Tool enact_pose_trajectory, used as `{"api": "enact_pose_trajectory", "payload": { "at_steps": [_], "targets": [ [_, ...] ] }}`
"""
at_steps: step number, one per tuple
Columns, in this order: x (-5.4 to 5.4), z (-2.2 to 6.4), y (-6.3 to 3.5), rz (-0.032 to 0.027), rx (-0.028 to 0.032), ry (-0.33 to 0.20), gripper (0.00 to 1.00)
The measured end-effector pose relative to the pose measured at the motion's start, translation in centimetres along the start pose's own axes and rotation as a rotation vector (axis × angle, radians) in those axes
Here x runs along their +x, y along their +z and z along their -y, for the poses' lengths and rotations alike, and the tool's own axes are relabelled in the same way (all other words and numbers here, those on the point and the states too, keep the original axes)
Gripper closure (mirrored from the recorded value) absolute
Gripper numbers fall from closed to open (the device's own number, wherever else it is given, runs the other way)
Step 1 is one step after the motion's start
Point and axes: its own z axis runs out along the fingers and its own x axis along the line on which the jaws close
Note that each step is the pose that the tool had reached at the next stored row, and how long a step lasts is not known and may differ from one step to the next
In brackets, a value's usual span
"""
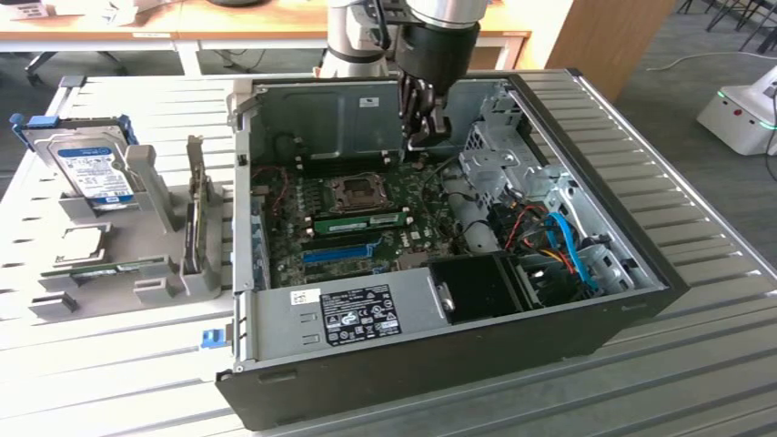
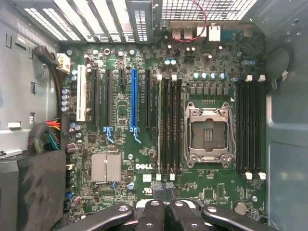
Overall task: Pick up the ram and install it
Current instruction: 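Press down the ram until it locks into place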
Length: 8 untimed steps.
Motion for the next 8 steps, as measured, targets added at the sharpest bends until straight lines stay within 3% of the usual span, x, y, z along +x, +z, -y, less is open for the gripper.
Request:
{"api": "enact_pose_trajectory", "payload": {
  "at_steps": [8],
  "targets": [
    [0.01,0.04,1.02,-0.0001,0.0002,0.000,0.90]
  ]
}}
